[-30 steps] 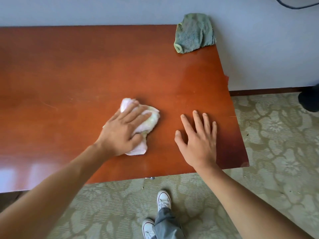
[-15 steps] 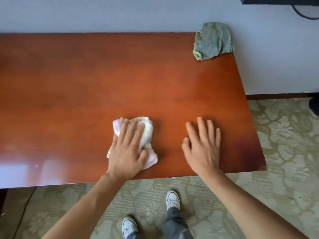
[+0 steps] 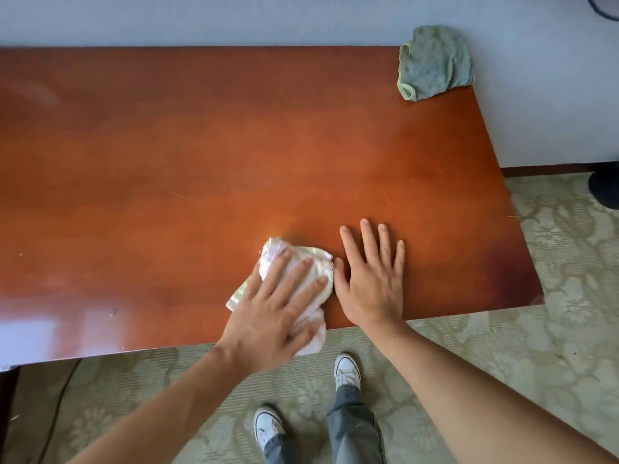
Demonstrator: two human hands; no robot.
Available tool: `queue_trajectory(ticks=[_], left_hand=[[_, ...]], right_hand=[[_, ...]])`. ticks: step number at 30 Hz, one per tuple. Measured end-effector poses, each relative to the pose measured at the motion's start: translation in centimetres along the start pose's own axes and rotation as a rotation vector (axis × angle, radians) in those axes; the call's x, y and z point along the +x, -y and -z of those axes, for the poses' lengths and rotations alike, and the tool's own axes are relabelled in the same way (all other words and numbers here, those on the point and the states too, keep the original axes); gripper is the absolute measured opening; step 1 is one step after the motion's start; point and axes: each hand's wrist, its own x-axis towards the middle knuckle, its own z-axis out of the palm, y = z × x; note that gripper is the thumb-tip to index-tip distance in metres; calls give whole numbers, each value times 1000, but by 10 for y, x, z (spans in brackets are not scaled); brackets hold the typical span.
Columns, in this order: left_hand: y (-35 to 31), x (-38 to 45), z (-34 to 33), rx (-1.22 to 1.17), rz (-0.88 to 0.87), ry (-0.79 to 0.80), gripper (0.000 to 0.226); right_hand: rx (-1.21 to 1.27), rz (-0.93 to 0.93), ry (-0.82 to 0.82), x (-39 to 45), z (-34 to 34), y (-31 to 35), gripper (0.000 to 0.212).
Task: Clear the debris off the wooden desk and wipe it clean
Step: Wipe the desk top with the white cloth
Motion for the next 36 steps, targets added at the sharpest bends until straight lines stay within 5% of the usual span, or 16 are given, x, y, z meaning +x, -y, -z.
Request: queue_trajectory(ticks=[5, 10, 14, 19, 23, 28, 32, 36], left_hand=[[-15, 15, -4, -138, 389, -88, 66], [8, 12, -4, -31, 39, -33, 67], [22, 34, 0, -131, 379, -96, 66], [67, 47, 7, -57, -93, 11, 65], [74, 67, 11, -148, 290, -95, 65], [87, 78, 9, -15, -123, -13, 65], [88, 98, 17, -120, 300, -89, 64], [104, 105, 12, -51, -106, 12, 64]], right_hand=[[15, -21, 0, 1, 1, 2, 61], [5, -19, 6, 2, 0, 0, 62], [18, -38, -14, 1, -2, 2, 61], [7, -36, -13, 2, -3, 1, 61], [14, -42, -9, 1, -2, 2, 62], [5, -34, -16, 2, -3, 1, 62], [13, -37, -12, 2, -3, 1, 62], [6, -32, -11, 4, -2, 2, 62]])
